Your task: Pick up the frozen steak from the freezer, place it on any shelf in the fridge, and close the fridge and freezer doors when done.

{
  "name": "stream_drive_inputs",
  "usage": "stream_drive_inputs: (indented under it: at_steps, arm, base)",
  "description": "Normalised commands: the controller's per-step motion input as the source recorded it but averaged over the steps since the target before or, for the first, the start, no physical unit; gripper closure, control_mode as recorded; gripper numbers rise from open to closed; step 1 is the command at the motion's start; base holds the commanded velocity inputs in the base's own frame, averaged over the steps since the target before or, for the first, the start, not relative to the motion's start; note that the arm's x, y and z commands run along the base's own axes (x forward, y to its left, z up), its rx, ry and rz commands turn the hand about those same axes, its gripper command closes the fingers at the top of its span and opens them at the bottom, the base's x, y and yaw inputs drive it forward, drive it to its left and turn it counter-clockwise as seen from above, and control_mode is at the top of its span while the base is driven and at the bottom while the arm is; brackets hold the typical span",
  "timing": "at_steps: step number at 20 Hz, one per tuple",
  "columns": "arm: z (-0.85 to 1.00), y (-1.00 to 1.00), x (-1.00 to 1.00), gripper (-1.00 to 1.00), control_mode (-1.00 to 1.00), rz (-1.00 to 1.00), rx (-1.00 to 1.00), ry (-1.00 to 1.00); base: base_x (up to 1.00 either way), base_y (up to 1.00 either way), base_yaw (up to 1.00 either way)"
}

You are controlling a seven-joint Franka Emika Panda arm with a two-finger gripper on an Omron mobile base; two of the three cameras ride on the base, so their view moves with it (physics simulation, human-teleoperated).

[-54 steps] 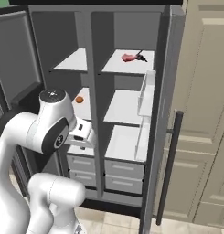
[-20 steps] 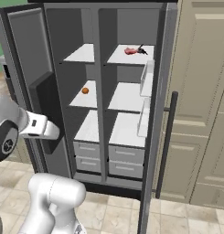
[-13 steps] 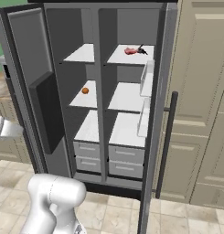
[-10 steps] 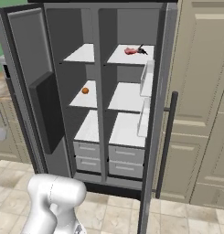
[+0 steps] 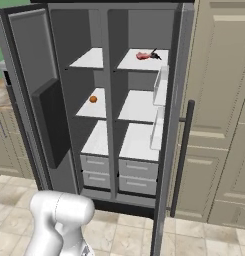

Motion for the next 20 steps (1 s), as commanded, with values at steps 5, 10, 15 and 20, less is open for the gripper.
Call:
stream_drive_inputs:
  at_steps: [5,10,15,20]
  arm:
    - [-0.14,0.82,0.82,-1.0,-1.0,-0.26,-0.01,-0.23]
    - [-0.08,0.28,0.76,-1.0,-1.0,-0.21,0.0,-0.07]
    - [-0.42,0.1,0.46,-1.0,-1.0,-0.13,0.0,0.0]
    - [-0.31,0.1,0.43,-1.0,-1.0,-0.06,0.02,0.0]
  base:
    - [0.0,0.0,0.0]
    - [0.0,0.0,0.0]
    - [0.0,0.0,0.0]
    - [0.0,0.0,0.0]
